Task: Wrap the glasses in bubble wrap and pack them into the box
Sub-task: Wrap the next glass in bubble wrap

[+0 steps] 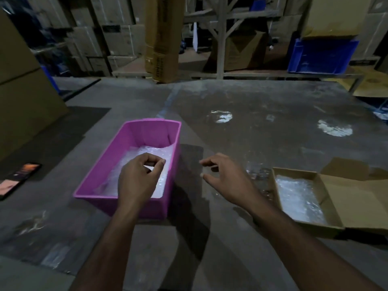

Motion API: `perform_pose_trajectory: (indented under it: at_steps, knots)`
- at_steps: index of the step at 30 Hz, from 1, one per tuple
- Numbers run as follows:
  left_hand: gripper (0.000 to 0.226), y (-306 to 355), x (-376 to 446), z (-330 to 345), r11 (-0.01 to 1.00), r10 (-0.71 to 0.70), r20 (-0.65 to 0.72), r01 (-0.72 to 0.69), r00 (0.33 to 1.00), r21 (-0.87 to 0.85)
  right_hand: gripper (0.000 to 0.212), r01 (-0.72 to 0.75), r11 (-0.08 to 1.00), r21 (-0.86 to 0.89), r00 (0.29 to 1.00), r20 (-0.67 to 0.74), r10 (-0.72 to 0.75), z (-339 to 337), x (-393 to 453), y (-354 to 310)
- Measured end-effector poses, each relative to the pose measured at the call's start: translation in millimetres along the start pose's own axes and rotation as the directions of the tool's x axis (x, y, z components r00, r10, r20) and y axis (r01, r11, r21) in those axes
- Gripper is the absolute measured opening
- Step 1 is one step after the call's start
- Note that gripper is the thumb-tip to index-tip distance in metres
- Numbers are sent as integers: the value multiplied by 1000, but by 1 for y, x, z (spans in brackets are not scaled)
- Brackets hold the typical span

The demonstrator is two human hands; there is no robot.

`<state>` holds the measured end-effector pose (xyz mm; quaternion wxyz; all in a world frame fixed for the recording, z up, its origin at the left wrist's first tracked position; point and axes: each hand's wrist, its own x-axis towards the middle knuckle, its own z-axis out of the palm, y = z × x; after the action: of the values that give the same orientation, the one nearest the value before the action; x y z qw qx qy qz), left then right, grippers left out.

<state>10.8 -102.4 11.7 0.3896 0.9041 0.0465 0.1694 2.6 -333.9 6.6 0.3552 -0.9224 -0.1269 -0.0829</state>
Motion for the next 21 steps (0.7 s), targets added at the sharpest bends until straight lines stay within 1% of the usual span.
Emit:
perform_pose_trajectory:
  at_steps: [3,5,8,10,11,13,17,19,21]
  knots:
    - [10,-36,24,-19,993,-36,35,31,999,113,31,74,997,3,997,18,-74,26,23,-27]
    - [23,-60,39,-27,972,-87,153,51,984,231,29,119,993,3,993,24,-119,44,37,-43]
    - [53,-83,58,-34,921,-172,385,9,907,390,28,153,988,-21,986,66,-151,69,55,-64]
    - [63,-88,65,-37,887,-196,514,-73,835,456,29,183,979,-94,979,114,-172,85,62,-76]
    - [64,-87,67,-39,869,-198,569,-127,798,479,30,197,971,-136,974,140,-178,93,65,-81]
    - [60,-87,73,-38,840,-197,633,-205,749,503,31,207,960,-186,966,191,-171,105,70,-89]
    - [41,-94,82,-31,780,-212,682,-299,700,549,33,192,941,-278,956,268,-116,123,76,-91]
    - [33,-101,85,-28,763,-212,679,-315,703,564,33,182,933,-310,958,268,-97,127,78,-90]
    - [32,-105,87,-27,748,-193,670,-335,717,574,34,180,926,-331,960,264,-93,128,79,-90]
